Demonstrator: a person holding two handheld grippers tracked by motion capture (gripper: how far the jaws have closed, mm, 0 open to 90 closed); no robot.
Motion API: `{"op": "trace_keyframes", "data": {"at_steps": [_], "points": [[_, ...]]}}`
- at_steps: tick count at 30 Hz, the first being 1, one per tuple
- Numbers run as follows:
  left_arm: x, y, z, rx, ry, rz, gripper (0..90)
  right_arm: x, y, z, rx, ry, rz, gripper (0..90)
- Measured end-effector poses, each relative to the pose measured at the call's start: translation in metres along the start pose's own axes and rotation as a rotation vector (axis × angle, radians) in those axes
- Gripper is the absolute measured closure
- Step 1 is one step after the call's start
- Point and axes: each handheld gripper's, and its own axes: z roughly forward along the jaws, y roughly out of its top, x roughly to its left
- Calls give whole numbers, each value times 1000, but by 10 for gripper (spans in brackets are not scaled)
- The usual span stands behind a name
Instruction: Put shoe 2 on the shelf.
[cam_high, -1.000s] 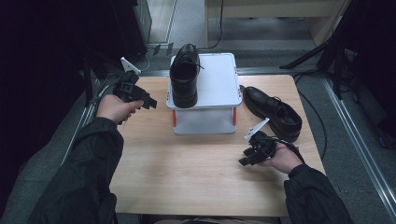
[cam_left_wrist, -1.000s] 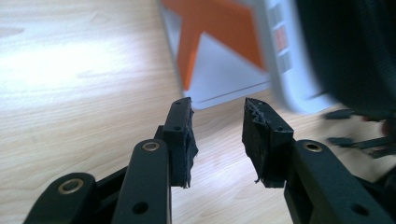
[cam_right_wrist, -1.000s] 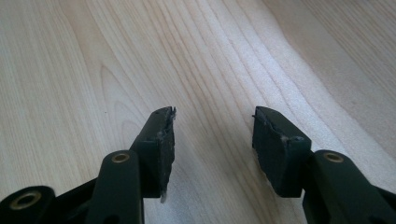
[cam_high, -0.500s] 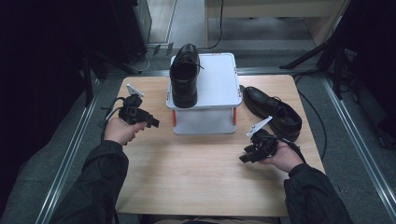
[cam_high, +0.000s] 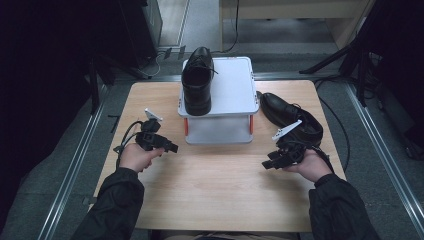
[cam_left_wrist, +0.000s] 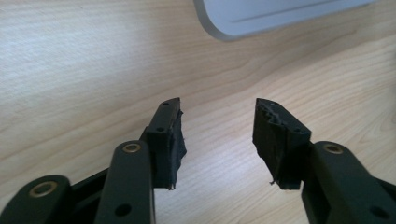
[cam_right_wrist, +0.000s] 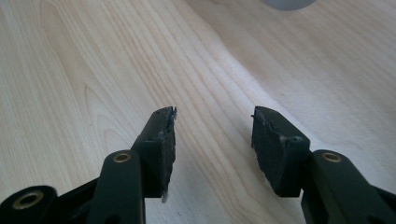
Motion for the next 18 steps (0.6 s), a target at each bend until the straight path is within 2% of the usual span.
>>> {"op": "trace_keyframes", "data": {"at_steps": [2, 3, 7, 8, 12, 15, 18], "points": [[0, -2, 1, 3, -3, 5, 502, -2, 2, -5, -15, -4, 8, 502], [0, -5, 2, 4, -19, 4, 499, -3, 3, -8, -21, -6, 10, 503], [1, -9, 3, -6, -18, 12, 481, -9, 12, -23, -24, -26, 9, 509], [2, -9, 2, -8, -18, 24, 477, -12, 15, -30, -26, -34, 11, 510], [3, -9, 3, -16, -18, 22, 475, -17, 24, -50, -16, -84, -4, 500], [4, -10, 3, -10, -21, 31, 466, -27, 30, -69, -23, -100, 18, 510], [4, -11, 4, -8, -19, 36, 465, -36, 36, -81, -4, -112, 36, 533]]}}
